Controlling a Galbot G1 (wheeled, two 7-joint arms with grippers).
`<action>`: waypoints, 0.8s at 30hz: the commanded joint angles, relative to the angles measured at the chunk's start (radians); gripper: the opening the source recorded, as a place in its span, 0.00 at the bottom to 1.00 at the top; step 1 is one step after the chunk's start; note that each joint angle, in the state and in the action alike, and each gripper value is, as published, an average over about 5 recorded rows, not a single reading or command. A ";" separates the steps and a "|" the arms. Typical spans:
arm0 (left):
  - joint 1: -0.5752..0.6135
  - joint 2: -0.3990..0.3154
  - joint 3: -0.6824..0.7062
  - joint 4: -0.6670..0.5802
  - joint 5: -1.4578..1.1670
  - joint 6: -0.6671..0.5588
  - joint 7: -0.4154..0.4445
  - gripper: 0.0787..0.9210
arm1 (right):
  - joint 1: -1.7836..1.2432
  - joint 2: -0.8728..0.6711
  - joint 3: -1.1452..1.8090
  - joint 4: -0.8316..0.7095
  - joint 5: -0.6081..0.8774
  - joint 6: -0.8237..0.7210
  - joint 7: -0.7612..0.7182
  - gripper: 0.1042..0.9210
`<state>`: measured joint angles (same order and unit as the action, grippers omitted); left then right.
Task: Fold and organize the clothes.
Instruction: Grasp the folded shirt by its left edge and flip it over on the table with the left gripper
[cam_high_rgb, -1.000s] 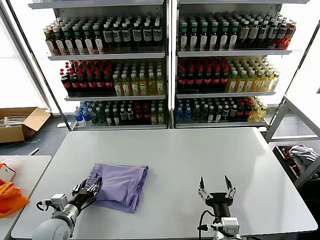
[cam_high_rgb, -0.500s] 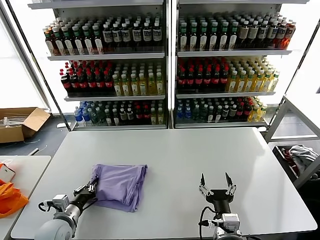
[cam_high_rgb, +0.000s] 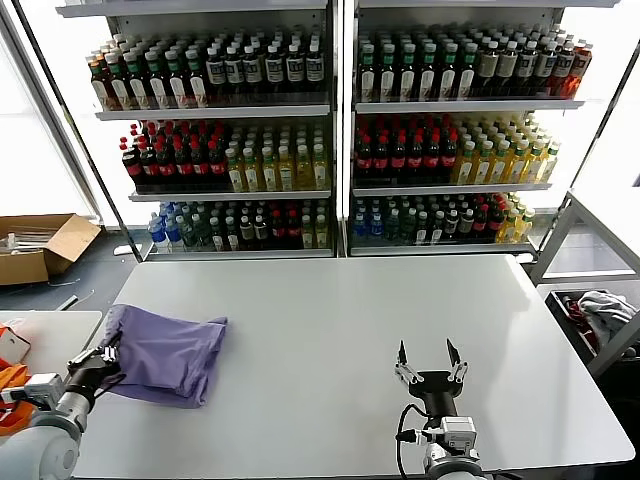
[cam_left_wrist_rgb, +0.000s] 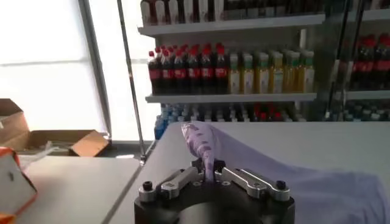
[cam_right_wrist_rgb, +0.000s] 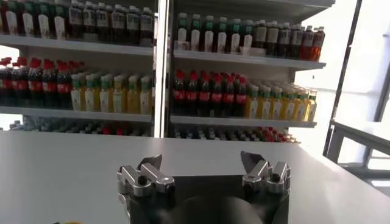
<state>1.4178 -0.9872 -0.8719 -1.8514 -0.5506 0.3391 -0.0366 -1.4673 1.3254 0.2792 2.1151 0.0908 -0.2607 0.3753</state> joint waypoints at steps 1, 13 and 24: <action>0.006 0.117 -0.187 -0.041 0.024 0.003 0.001 0.06 | 0.021 0.003 -0.005 -0.013 0.015 0.002 0.001 0.88; -0.040 -0.013 0.303 -0.157 0.121 0.010 -0.005 0.06 | -0.046 0.034 0.053 0.000 -0.021 0.005 0.001 0.88; -0.431 -0.239 0.896 -0.048 0.047 0.090 -0.109 0.06 | -0.140 0.124 0.144 0.012 -0.130 0.001 -0.004 0.88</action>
<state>1.2756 -1.0490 -0.4726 -1.9897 -0.4967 0.3868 -0.0861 -1.5431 1.3921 0.3654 2.1256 0.0313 -0.2595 0.3729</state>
